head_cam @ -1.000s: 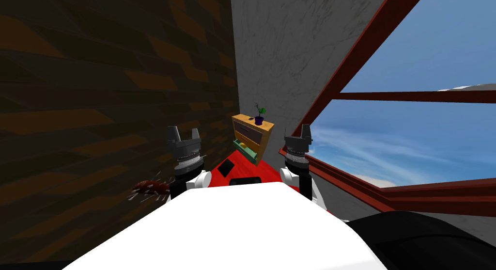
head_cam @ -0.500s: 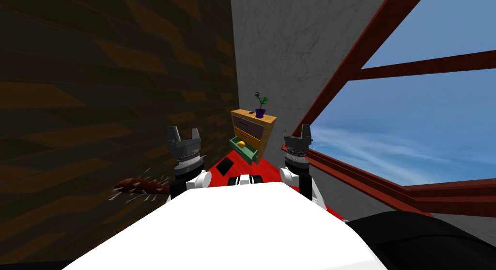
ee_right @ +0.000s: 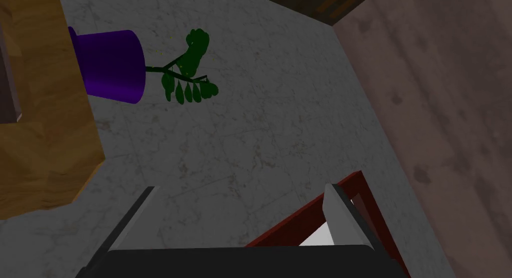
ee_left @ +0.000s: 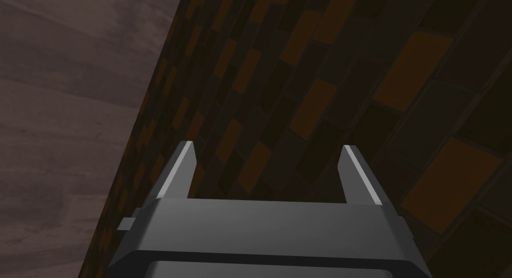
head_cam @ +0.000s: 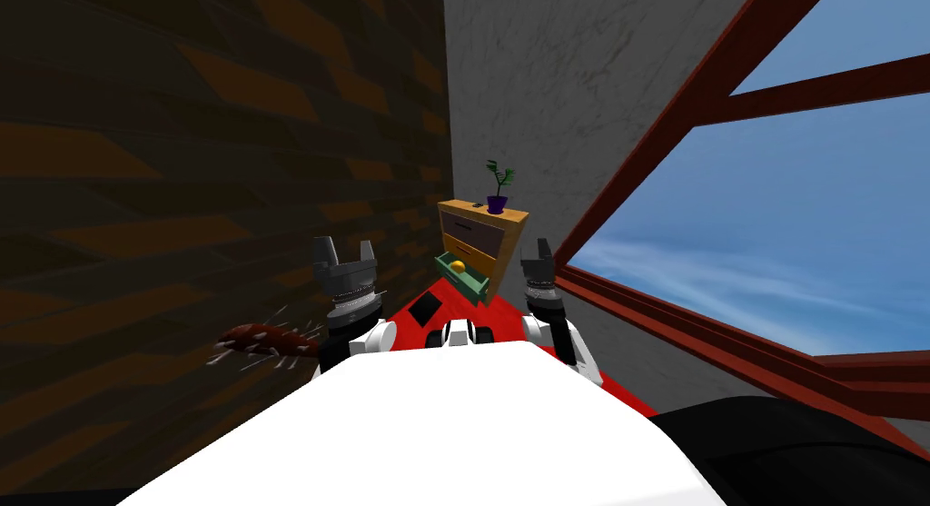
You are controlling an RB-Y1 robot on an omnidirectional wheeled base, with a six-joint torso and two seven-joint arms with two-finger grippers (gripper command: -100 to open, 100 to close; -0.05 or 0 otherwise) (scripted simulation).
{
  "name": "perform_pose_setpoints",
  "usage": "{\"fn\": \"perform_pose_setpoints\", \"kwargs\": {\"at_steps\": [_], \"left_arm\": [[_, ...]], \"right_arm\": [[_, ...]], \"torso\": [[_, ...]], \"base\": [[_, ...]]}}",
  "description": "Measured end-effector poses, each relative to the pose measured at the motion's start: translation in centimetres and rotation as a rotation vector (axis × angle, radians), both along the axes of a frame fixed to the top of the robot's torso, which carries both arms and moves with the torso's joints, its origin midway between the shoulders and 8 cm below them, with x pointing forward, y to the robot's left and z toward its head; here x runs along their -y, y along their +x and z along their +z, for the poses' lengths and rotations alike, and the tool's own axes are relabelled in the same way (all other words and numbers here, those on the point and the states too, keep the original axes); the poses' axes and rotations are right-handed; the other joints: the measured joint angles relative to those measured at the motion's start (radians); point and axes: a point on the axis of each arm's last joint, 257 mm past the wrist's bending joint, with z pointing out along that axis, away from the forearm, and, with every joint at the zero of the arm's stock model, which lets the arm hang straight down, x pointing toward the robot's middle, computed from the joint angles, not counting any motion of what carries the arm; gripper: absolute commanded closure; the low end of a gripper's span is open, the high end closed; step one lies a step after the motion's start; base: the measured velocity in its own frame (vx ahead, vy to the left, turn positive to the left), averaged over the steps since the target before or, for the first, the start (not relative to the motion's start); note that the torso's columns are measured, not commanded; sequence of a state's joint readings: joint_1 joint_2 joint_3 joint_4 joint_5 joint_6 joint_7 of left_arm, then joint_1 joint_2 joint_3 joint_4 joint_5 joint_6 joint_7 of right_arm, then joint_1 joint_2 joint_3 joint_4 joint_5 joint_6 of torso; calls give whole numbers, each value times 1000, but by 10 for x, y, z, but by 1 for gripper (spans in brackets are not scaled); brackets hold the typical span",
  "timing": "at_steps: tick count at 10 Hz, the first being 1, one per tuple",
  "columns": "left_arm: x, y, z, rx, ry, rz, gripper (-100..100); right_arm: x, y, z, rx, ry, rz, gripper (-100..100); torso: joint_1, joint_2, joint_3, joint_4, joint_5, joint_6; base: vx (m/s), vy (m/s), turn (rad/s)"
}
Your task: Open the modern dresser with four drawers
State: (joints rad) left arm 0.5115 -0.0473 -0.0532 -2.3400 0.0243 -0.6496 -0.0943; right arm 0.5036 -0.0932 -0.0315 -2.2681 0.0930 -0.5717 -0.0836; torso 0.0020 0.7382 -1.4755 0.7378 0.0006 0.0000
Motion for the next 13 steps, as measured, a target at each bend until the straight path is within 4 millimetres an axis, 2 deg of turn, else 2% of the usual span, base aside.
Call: {"fn": "perform_pose_setpoints", "kwargs": {"at_steps": [2, 4, 7, 8, 9, 11, 13], "left_arm": [[0, 0, 0, 0, 0, 0, 0], [0, 0, 0, 0, 0, 0, 0], [0, 0, 0, 0, 0, 0, 0], [0, 0, 0, 0, 0, 0, 0], [0, 0, 0, 0, 0, 0, 0], [0, 0, 0, 0, 0, 0, 0], [0, 0, 0, 0, 0, 0, 0]], "right_arm": [[-5, 15, -15, -59, -28, -3, -100], [-14, 34, -52, -171, -83, -13, -100], [-17, 56, -89, -282, -134, -27, -100], [-22, 63, -108, -325, -159, -30, -100], [-24, 67, -115, -353, -175, -36, -100], [-27, 77, -142, -430, -218, -47, -100], [-33, 89, -174, -511, -265, -60, -100]], "torso": [[-3, -1, -1, 0, -1, 0], [1, 1, 0, 0, 0, 0], [-5, -1, -1, 0, -1, 0], [-2, -2, -1, 0, -1, 0], [-2, 0, -1, 0, 0, 0], [-2, 1, 0, 0, -1, 0], [-3, 0, 0, 0, -1, 0]], "base": [[10, 112, 60], [-8, 142, 52], [16, 89, 53], [14, 94, 35], [10, 105, 69], [8, 101, 53], [10, 104, 60]]}}
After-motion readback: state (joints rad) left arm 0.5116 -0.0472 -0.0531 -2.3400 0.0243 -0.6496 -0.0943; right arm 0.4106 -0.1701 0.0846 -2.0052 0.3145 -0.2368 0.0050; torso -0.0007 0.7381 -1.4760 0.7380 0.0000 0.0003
